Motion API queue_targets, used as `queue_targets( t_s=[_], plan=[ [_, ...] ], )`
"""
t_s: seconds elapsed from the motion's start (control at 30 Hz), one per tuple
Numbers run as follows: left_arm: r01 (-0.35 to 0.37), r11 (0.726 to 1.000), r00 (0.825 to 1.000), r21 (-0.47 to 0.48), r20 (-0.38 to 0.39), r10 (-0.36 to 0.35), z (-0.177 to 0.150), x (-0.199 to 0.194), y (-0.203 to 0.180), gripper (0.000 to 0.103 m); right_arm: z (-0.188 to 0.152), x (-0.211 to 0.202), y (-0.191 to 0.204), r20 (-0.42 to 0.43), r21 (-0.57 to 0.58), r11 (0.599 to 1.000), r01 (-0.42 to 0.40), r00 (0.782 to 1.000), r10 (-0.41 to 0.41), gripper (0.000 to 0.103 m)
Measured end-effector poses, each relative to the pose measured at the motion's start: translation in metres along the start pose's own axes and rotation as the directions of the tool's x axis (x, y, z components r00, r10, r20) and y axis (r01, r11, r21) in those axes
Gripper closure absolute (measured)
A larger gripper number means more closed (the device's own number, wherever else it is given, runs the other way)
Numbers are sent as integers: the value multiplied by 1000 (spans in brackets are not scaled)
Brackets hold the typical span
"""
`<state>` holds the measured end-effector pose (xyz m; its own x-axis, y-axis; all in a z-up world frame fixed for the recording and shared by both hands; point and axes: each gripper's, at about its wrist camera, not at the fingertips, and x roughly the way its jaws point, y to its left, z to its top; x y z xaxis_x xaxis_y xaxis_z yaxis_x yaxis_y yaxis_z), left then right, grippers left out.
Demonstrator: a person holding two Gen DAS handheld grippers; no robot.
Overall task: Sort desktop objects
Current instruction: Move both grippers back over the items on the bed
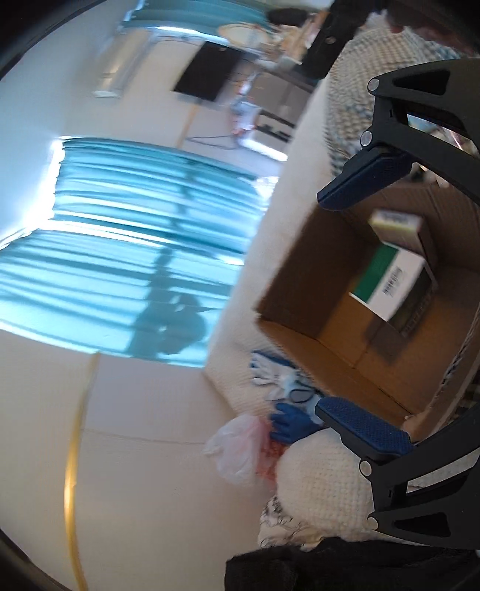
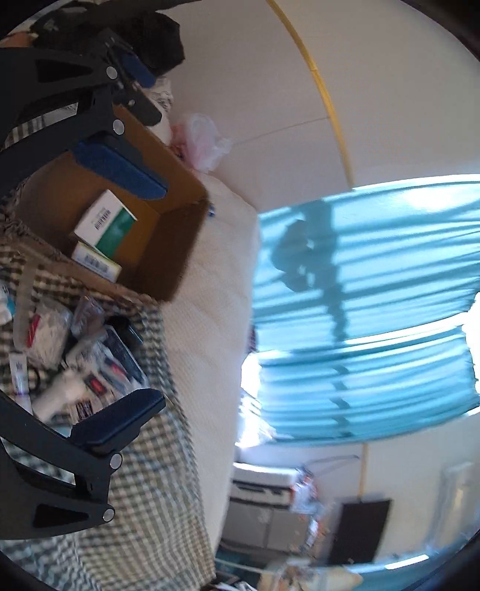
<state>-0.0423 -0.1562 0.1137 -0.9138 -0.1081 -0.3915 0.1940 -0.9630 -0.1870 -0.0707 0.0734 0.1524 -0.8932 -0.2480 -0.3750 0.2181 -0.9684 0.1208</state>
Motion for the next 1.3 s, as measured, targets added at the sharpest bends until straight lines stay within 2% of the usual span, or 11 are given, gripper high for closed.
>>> queue_targets(
  t_s=[0.1,0.2,0.27,0.4,0.53,0.67,0.8,0.87,1.07,1.23,1.3],
  plan=[
    [-24,999,999,-27,21,25,4,-20,-11,0,4,-27,2,40,-71,997,30,999,-27,0],
    [42,999,999,-36,16,-41,-2,-31,-19,0,0,-36,-16,-34,-38,999,19,999,-20,0],
    [55,998,998,-39,12,-55,-9,-35,-26,0,-7,-35,-31,-148,-43,996,72,986,-78,0],
    [167,985,982,-36,-85,-170,-25,-32,-48,0,-25,-35,-74,-257,10,994,108,961,-102,0],
    [212,977,960,-20,-182,-212,-45,-20,-79,0,-42,-31,-111,-319,26,989,146,939,-130,0],
    [251,968,948,32,-211,-239,-70,-15,-112,0,-55,-20,-139,-367,35,992,123,924,-102,0],
    [258,965,940,54,-247,-237,-98,-3,-140,0,-60,-2,-151,-393,-26,993,112,912,-113,0],
    [277,959,927,55,-279,-251,-114,7,-154,0,-60,7,-156,-397,-58,993,104,910,-118,0],
    [320,942,870,98,-424,-252,-154,45,-188,0,-71,24,-168,-390,-165,980,114,905,-171,0],
    [311,933,861,183,-469,-195,-169,77,-197,0,-84,42,-182,-466,-88,994,58,880,-92,0],
    [295,931,871,217,-461,-169,-171,86,-194,0,-87,47,-184,-480,-80,996,45,874,-78,0]
  ],
)
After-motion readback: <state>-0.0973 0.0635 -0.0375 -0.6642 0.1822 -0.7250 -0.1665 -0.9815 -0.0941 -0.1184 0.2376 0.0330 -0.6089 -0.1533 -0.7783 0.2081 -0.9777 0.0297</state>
